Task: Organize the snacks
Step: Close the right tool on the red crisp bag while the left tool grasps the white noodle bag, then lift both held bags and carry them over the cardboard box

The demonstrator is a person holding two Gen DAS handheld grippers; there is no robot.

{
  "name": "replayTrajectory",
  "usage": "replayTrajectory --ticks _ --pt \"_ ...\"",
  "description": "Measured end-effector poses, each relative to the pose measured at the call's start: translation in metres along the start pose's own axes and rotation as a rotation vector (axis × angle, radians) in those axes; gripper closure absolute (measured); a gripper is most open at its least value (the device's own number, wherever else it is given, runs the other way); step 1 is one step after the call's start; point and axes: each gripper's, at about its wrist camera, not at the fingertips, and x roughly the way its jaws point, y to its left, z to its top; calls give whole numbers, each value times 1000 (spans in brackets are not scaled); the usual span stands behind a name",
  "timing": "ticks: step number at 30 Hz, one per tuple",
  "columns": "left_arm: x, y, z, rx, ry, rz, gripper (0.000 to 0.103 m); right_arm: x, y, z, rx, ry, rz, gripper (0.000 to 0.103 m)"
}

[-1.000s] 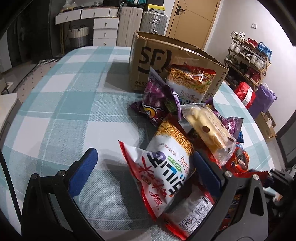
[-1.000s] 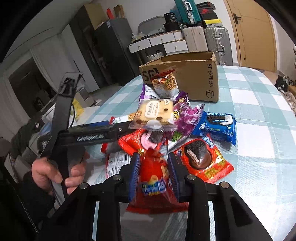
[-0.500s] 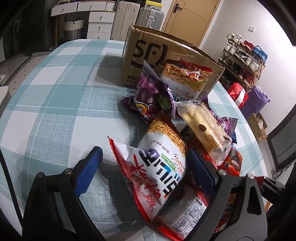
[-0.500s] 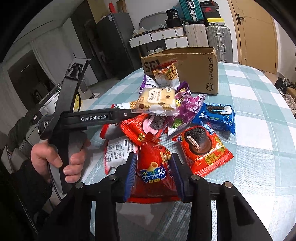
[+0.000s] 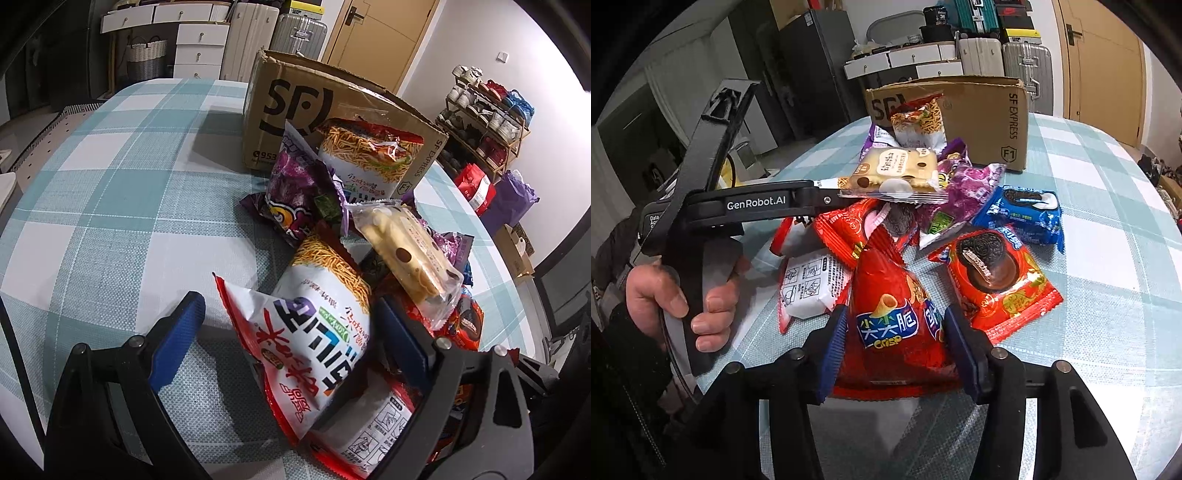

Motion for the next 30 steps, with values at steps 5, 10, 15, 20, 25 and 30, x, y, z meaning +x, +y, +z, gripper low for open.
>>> replayTrajectory --ticks 5,10,15,20,25,30 --pt "0 -3 -1 17 10 -70 41 -1 -1 0 22 -8 55 59" --pt "-1 -1 -2 20 17 -105 50 -1 -8 0 80 -13 97 60" --pt "-2 5 -3 4 21 -110 51 -6 -11 1 109 -32 130 60" --pt "-12 9 -4 9 9 -105 51 -17 -11 3 116 -61 138 60" --pt "-26 13 -4 2 -11 -104 51 -28 -14 10 138 -96 159 60" --pt "-49 12 -6 5 -43 -117 52 -41 -16 18 170 -140 210 60"
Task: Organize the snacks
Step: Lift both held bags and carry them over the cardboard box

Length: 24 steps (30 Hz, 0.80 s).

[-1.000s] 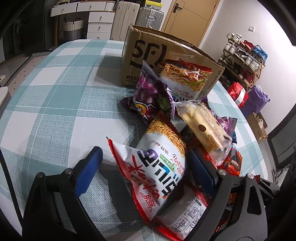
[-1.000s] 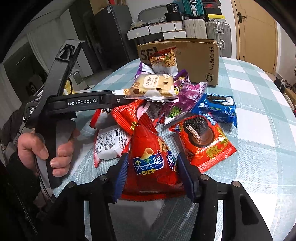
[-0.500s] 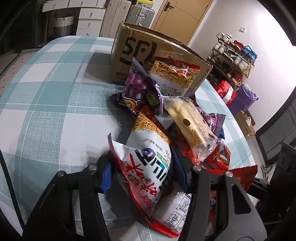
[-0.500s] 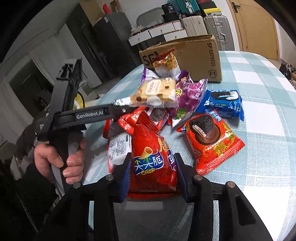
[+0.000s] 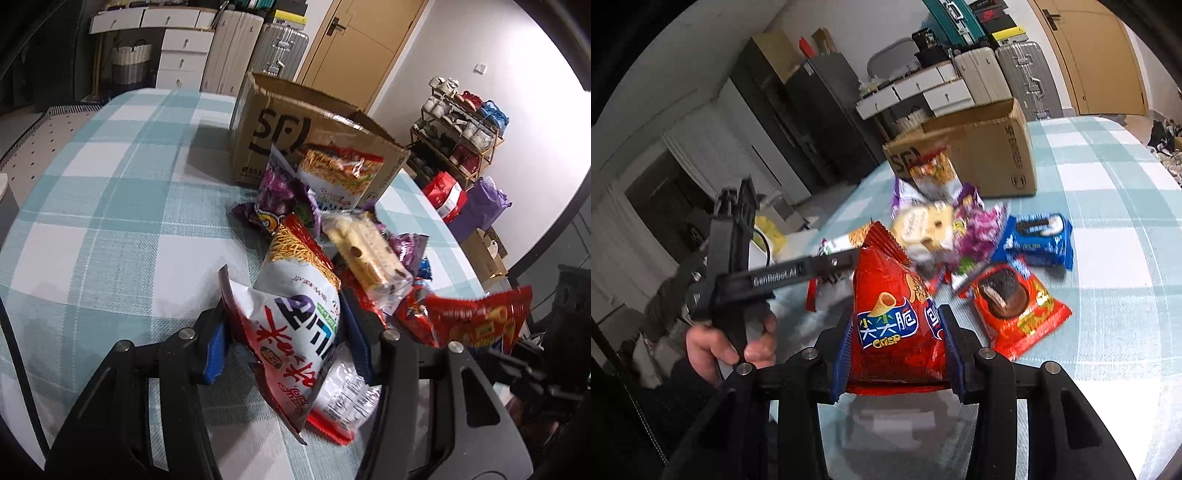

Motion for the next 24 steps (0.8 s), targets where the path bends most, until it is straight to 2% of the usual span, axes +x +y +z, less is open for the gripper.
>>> replayTrajectory --ticks 13,24 --pt "-52 -19 16 47 -96 -39 52 -19 11 37 -24 -97 28 60" --pt "-71 -33 59 98 -134 -34 52 -18 13 92 -69 -154 44 60"
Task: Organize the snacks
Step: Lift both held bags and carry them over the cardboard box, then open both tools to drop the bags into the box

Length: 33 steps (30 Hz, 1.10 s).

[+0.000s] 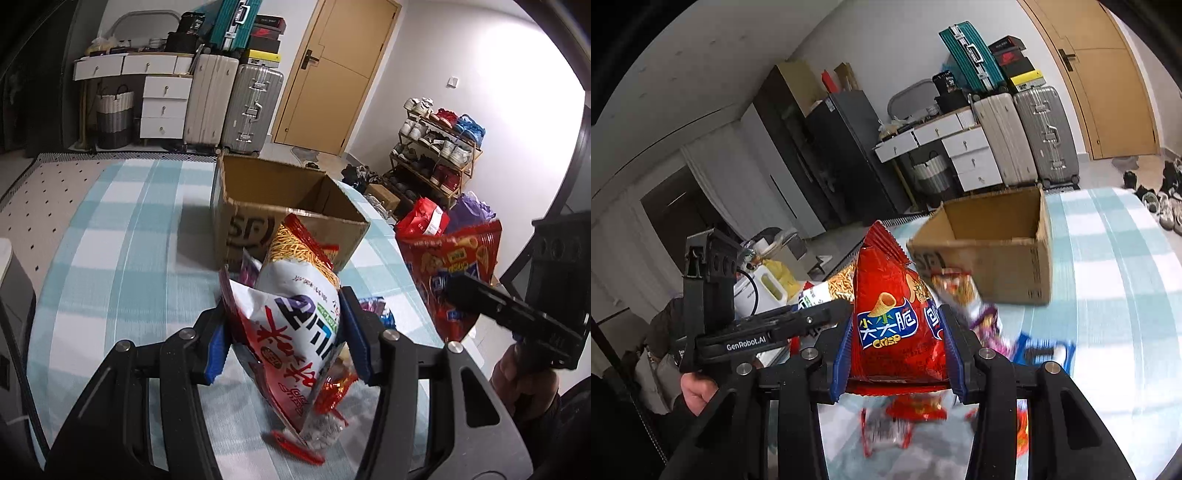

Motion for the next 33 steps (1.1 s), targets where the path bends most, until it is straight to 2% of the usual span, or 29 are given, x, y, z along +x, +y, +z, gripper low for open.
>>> replayTrajectory --ticks 13,20,26,33 --pt "27 -8 89 35 -16 0 52 37 -23 79 -19 -10 -12 60" --pt "68 -16 135 62 -11 -2 52 67 -51 117 -17 -4 -31 60" --pt "115 -15 157 53 23 -14 52 98 -79 135 16 8 -51 60" --pt "171 4 162 43 66 0 52 133 -108 140 36 44 -88 60"
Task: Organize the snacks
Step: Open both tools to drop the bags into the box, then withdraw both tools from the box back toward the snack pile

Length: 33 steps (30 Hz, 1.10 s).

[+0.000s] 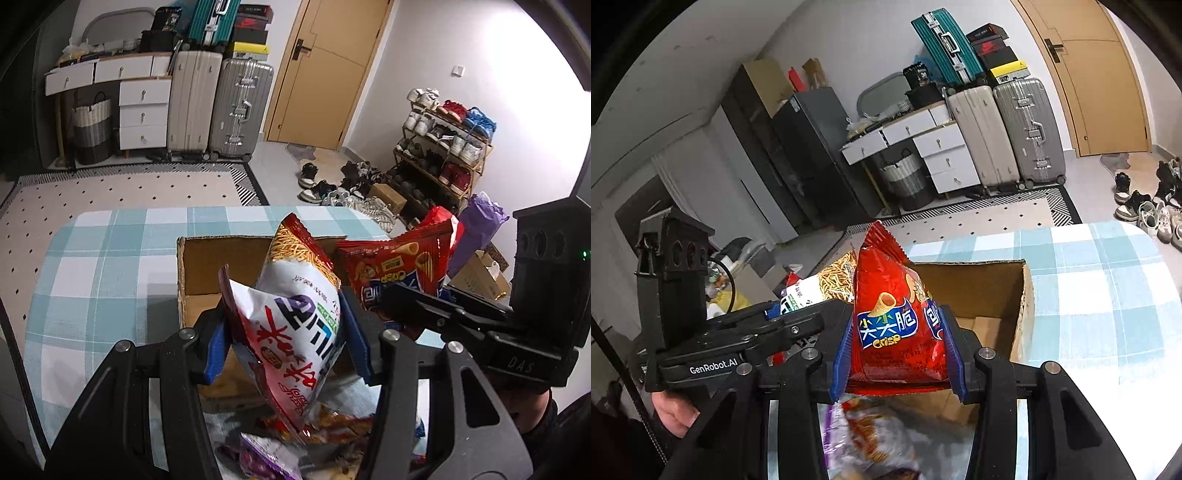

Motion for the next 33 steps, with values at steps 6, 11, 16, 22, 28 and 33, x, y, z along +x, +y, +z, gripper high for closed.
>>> replayTrajectory --ticks 6,11,16,22,28,33 --pt "31 13 -3 -15 20 -3 52 24 -8 -6 -21 31 -34 60" --pt "48 17 -3 -4 42 53 39 33 -12 -10 -54 26 -100 53" --pt "32 17 -5 14 -3 77 31 18 -15 -11 -49 -17 -128 30" --pt "-1 12 -14 -1 -24 95 30 -17 0 -14 -70 -54 -119 30" --pt "-47 0 -31 4 -64 128 23 -59 27 -23 -95 -89 -114 30" --pt "-85 -13 -51 5 -80 142 21 -91 47 -36 -111 -111 -123 24"
